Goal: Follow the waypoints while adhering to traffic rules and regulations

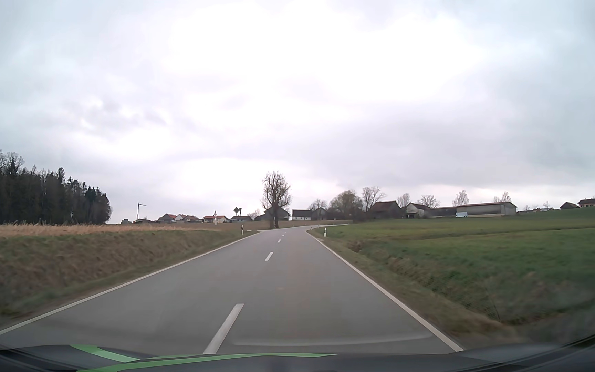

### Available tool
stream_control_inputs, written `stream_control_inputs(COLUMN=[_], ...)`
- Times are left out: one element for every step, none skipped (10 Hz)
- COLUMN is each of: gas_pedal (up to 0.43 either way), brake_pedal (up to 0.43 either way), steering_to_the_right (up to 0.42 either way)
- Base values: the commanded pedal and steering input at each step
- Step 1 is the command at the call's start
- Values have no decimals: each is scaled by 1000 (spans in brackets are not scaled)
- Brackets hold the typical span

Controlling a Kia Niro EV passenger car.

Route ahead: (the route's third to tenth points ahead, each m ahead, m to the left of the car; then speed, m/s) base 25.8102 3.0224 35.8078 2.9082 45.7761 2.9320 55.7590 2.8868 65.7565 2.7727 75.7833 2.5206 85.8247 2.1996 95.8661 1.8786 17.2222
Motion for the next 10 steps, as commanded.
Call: stream_control_inputs(gas_pedal=[311, 311, 311, 311, 311, 311, 311, 311, 311, 311], brake_pedal=[0, 0, 0, 0, 0, 0, 0, 0, 0, 0], steering_to_the_right=[1, 1, 1, 0, 0, 0, 0, 0, 0, 0])
